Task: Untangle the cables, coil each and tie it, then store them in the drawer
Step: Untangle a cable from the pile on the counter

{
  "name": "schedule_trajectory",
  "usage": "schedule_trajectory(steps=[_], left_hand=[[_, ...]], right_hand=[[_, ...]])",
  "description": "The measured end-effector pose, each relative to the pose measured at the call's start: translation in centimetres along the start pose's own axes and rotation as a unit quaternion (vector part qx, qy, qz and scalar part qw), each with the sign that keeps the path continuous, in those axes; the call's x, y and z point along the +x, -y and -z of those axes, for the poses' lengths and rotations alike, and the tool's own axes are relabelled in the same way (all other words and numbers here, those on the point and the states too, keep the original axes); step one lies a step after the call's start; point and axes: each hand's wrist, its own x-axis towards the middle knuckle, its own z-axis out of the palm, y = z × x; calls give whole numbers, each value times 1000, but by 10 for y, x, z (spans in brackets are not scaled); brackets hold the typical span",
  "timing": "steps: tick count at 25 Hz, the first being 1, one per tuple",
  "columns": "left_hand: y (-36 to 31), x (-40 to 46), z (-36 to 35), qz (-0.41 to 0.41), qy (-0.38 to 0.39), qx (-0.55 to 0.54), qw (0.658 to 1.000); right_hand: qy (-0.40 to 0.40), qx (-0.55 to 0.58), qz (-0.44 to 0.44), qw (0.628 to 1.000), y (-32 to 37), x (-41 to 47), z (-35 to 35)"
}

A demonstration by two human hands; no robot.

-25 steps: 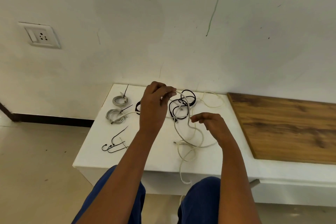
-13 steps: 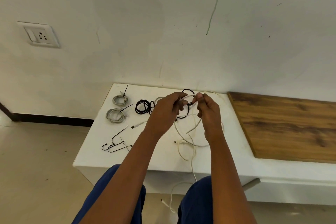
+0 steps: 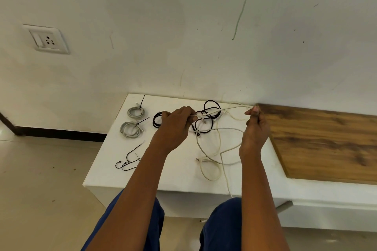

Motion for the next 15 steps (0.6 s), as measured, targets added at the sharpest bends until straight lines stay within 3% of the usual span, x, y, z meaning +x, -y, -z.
schedule_trajectory(steps=[4, 8, 10, 12, 15], left_hand=[[10, 4, 8, 103, 22, -124, 987], [5, -1, 9, 224, 163, -124, 953], [-1, -3, 13, 296, 254, -227, 893], [-5, -1, 19, 325, 310, -410, 794], [-4, 5, 28, 318, 255, -628, 663]], right_hand=[[12, -34, 12, 999, -9, 3, 0], [6, -65, 33, 997, -13, 2, -5], [-8, -90, 46, 995, -13, 1, -5], [-15, -129, 54, 990, -14, 2, -2], [15, -185, 36, 982, -17, 4, 1]])
